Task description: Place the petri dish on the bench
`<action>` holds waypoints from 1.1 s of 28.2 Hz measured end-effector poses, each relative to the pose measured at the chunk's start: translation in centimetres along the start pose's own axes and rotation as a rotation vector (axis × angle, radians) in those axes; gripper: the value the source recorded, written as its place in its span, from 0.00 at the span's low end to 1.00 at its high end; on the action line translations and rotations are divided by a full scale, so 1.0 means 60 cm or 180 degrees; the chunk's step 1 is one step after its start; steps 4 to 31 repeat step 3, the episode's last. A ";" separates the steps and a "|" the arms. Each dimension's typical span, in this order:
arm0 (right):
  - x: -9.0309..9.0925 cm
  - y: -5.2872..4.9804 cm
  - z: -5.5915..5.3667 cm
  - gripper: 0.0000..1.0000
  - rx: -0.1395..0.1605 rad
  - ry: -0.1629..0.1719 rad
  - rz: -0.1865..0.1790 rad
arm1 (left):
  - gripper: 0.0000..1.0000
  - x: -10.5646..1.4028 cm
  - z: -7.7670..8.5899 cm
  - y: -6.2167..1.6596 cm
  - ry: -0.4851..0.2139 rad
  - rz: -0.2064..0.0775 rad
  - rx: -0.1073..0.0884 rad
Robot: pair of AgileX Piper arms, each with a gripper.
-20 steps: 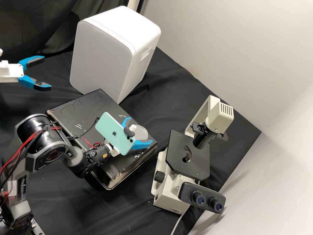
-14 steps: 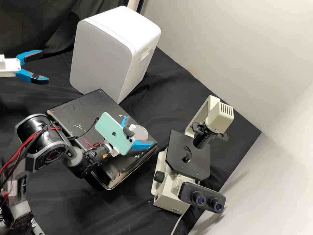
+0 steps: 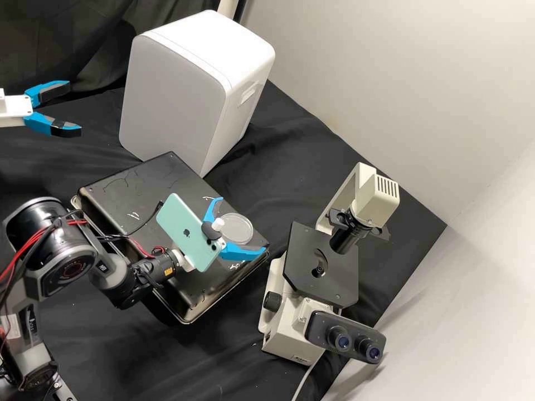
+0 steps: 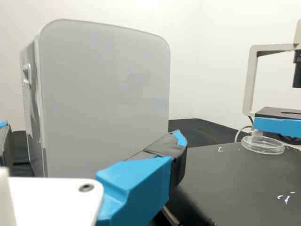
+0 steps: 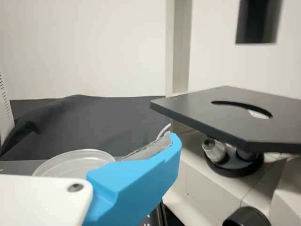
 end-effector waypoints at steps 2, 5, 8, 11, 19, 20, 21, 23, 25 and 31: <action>-0.004 0.005 0.004 1.00 0.0103 -0.0029 0.0028 | 1.00 0.000 0.000 0.000 0.0000 0.0000 0.0000; -0.006 0.007 0.005 1.00 0.0142 -0.0035 0.0042 | 1.00 0.000 0.000 0.000 0.0000 0.0000 0.0000; -0.006 0.007 0.005 1.00 0.0142 -0.0035 0.0042 | 1.00 0.000 0.000 0.000 0.0000 0.0000 0.0000; -0.006 0.007 0.005 1.00 0.0142 -0.0035 0.0042 | 1.00 0.000 0.000 0.000 0.0000 0.0000 0.0000; -0.006 0.007 0.005 1.00 0.0142 -0.0035 0.0042 | 1.00 0.000 0.000 0.000 0.0000 0.0000 0.0000; -0.006 0.007 0.005 1.00 0.0142 -0.0035 0.0042 | 1.00 0.000 0.000 0.000 0.0000 0.0000 0.0000; -0.006 0.007 0.005 1.00 0.0142 -0.0035 0.0042 | 1.00 0.000 0.000 0.000 0.0000 0.0000 0.0000; -0.006 0.007 0.005 1.00 0.0142 -0.0035 0.0042 | 1.00 0.000 0.000 0.000 0.0000 0.0000 0.0000; -0.006 0.007 0.005 1.00 0.0142 -0.0035 0.0042 | 1.00 0.000 0.000 0.000 0.0000 0.0000 0.0000; -0.006 0.007 0.005 1.00 0.0142 -0.0035 0.0042 | 1.00 0.000 0.000 0.000 0.0000 0.0000 0.0000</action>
